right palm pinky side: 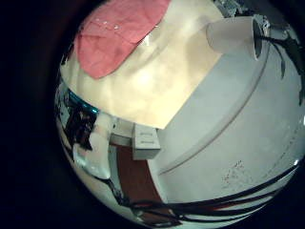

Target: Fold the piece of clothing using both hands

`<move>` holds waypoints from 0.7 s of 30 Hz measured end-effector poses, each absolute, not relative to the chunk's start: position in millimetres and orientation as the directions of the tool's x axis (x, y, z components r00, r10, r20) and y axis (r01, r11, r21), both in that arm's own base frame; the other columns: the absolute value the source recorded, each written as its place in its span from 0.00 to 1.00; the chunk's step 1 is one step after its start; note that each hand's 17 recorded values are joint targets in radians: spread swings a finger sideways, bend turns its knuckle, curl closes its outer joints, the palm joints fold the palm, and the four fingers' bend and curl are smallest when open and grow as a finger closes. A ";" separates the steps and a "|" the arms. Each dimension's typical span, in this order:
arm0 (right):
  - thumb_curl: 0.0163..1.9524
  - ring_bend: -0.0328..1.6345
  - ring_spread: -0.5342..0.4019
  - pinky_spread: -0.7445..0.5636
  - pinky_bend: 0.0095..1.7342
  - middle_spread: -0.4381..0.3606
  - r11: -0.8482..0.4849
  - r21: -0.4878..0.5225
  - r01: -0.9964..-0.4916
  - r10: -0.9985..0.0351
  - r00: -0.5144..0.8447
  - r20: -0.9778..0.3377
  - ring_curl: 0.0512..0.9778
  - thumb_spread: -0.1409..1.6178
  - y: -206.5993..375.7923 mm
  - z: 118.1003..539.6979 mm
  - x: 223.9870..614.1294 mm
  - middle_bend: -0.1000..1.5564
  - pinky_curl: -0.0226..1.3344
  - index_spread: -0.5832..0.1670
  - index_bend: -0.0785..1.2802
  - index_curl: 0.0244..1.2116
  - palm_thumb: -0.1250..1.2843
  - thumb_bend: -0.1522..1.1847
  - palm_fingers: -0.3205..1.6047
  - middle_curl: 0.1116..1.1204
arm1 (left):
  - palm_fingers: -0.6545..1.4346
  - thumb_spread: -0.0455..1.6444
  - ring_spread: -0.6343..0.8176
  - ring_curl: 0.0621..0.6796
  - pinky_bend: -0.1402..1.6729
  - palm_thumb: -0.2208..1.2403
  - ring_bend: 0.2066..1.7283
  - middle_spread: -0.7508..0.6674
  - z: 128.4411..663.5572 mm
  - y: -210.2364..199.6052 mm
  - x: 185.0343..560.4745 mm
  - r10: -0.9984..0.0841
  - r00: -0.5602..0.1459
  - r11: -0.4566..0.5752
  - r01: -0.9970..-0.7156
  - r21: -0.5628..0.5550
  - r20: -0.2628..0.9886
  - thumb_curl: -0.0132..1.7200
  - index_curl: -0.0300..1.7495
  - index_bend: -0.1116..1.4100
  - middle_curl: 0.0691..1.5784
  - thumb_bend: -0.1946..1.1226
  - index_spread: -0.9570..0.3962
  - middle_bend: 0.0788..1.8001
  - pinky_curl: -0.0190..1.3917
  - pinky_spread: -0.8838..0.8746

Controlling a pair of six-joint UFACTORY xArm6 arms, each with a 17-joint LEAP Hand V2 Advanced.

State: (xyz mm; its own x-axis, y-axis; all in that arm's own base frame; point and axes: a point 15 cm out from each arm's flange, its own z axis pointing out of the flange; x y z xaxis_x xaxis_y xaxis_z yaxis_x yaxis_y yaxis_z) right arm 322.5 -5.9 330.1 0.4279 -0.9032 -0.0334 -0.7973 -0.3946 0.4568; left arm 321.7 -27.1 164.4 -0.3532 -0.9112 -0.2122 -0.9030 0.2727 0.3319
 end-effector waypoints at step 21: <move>0.12 0.29 0.63 0.69 0.17 0.59 -0.437 0.411 -0.800 -0.891 0.448 -0.076 0.26 0.72 74.5 239.3 304.7 0.23 0.25 0.58 0.17 0.21 0.38 0.09 0.32 0.26 | 0.81 0.72 0.09 0.78 0.60 0.52 0.59 0.12 197.4 -49.6 390.1 -0.905 -0.356 0.264 -0.898 0.352 -0.232 0.17 0.45 0.30 0.54 0.14 0.26 0.44 0.47 0.10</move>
State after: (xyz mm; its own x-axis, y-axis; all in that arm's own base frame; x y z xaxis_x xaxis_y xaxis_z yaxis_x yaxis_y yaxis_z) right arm 304.7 74.5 239.3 0.4478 -0.8909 -0.0762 -0.8000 -0.4372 0.4109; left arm 390.1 -49.6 197.4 -0.3564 -0.9051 -0.2317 -0.8982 0.2636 0.3518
